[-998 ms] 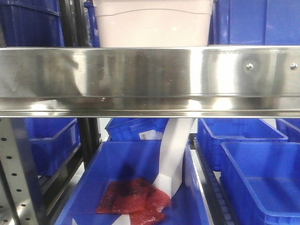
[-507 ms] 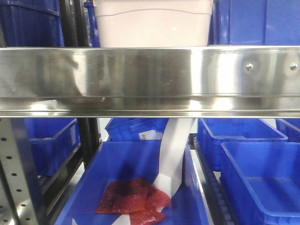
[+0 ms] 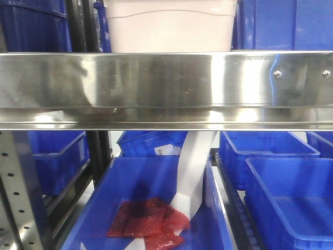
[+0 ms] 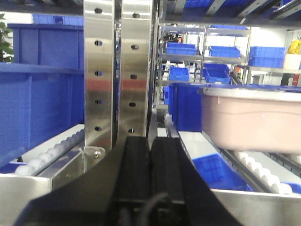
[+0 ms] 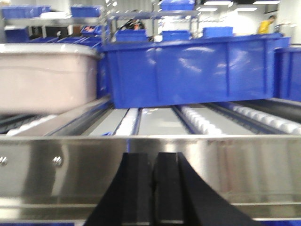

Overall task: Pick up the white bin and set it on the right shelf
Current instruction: 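Pull both grippers back away from the placed bin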

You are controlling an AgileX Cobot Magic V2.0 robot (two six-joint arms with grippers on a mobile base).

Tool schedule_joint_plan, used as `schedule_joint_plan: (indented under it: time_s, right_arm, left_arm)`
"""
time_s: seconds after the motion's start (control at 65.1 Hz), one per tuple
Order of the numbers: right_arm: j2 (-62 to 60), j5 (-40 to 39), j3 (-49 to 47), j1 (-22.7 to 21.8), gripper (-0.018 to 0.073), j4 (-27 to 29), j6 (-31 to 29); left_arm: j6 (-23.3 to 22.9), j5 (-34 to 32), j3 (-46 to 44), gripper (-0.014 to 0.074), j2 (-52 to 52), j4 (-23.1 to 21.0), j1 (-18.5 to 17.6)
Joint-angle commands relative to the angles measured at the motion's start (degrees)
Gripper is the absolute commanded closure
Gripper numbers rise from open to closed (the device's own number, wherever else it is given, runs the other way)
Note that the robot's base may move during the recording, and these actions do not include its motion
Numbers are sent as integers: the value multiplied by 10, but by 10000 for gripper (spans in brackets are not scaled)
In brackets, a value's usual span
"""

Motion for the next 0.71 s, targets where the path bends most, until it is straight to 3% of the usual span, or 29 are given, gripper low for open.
schedule_joint_plan:
  time_s: [0.0,0.184,0.553,0.691]
  right_arm:
    - [-12,-42,0,19,505,-4,-8]
    - [-12,20,0,58,505,5,-8]
    - [-12,16,0,38,505,25,-9]
    - [-12,15,0,38,505,25,-39]
  left_arm:
    - [0,-41,-17,715,9,-4,0]
    - [0,-41,-17,715,9,-4,0]
    - [0,-41,-17,715,9,-4,0]
    - [0,-41,-17,715,9,-4,0]
